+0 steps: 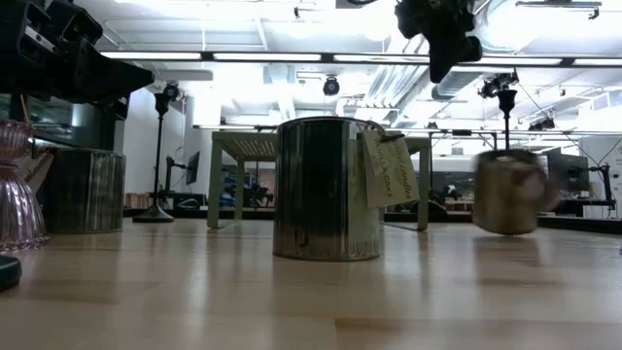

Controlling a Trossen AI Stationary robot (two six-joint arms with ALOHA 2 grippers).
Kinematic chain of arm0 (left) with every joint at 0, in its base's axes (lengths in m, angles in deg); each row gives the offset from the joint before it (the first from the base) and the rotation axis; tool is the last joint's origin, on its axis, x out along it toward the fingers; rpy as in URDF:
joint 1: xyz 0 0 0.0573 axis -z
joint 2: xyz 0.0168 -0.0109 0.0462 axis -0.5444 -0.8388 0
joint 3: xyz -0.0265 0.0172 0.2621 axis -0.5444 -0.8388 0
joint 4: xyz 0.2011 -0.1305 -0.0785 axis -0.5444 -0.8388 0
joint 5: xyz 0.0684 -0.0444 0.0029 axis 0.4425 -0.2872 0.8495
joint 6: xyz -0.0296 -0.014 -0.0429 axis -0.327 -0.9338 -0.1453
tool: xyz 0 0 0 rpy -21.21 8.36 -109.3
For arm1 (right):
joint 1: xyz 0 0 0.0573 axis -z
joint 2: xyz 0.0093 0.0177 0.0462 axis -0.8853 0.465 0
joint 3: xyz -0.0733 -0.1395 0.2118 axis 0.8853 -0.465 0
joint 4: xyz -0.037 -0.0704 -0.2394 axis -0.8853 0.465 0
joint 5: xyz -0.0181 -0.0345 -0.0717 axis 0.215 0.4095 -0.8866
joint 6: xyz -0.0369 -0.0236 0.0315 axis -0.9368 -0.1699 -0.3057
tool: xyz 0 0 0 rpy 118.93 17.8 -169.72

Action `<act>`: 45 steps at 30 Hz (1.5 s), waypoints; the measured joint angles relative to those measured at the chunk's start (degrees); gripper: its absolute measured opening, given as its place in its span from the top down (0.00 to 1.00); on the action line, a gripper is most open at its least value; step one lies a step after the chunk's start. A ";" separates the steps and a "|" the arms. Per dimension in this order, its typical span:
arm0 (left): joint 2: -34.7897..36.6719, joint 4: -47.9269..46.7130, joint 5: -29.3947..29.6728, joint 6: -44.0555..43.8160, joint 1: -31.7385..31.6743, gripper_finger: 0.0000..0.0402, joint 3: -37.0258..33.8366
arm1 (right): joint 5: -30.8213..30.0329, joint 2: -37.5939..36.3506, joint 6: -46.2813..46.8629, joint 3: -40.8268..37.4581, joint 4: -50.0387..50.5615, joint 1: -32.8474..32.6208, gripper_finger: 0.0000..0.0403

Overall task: Pick & Place candle stick holders
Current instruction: Put the top right silver scented candle on the shelf

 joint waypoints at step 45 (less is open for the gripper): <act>0.00 0.00 0.00 0.00 0.01 1.00 0.00 | -8.42 -21.50 37.51 -32.90 7.54 -3.36 0.39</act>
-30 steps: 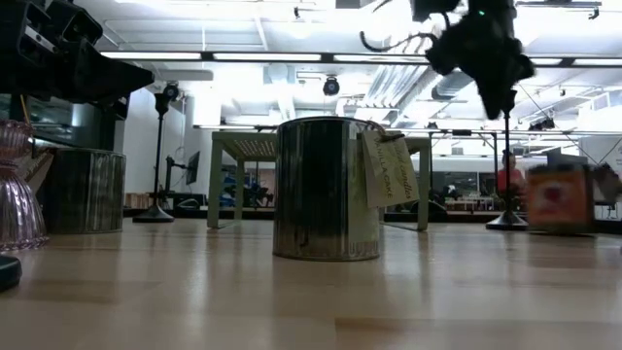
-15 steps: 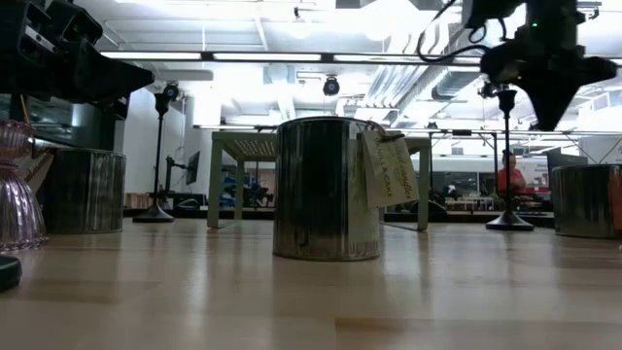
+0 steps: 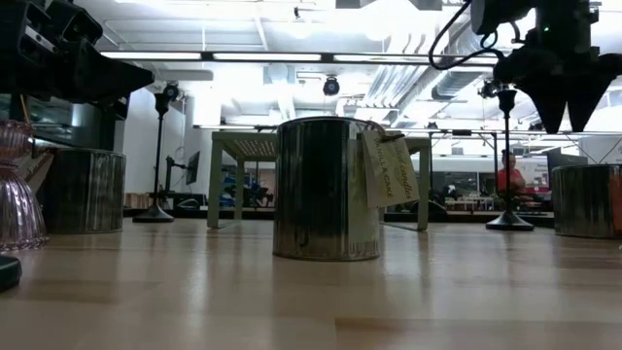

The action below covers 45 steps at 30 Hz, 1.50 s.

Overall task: Pick & Place candle stick holders
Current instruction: Put the top right silver scented candle on the shelf

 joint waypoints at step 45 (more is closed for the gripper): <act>0.00 0.02 0.02 0.02 0.01 1.00 0.00 | 7.65 11.18 6.30 -8.24 -4.01 11.99 0.01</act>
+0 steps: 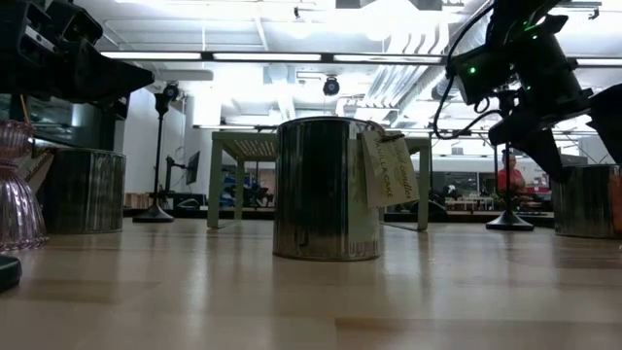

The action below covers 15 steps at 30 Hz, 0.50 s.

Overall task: Pick & Place candle stick holders
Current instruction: Put the top right silver scented candle on the shelf

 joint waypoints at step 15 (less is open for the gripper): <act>0.00 0.00 0.00 -0.01 -0.02 1.00 0.00 | 2.55 3.69 -4.98 -0.12 -2.37 -0.49 0.06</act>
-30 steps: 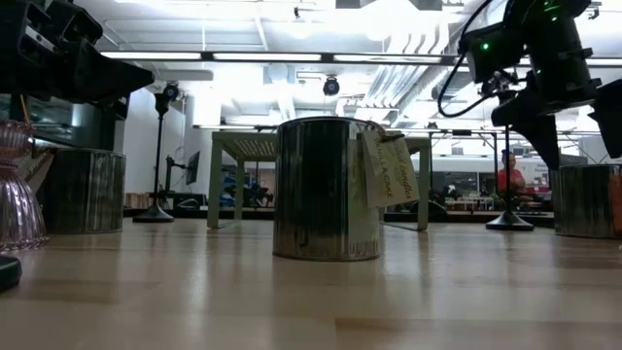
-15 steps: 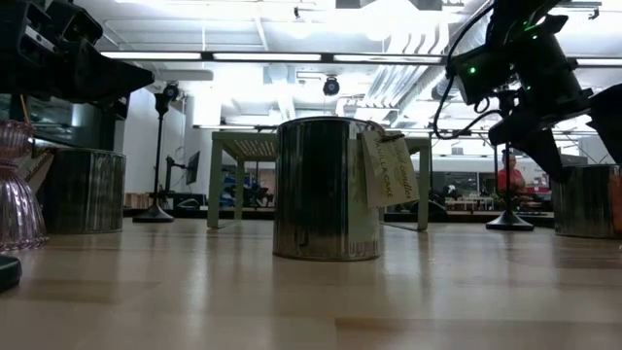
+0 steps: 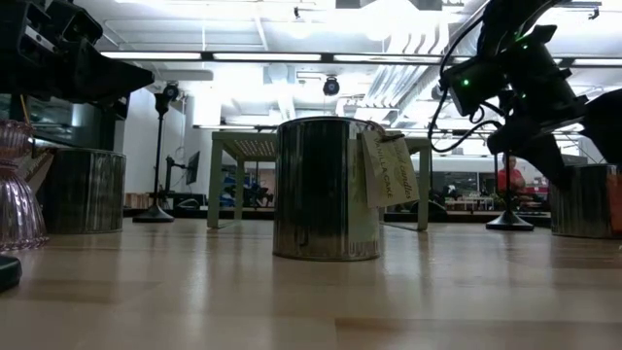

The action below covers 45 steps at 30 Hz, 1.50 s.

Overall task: Pick & Place candle stick holders
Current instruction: Put the top right silver scented candle on the shelf

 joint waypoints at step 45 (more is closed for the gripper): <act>0.01 0.02 -0.02 0.00 0.00 1.00 0.00 | -6.39 0.22 -8.85 0.47 -28.63 -3.62 0.07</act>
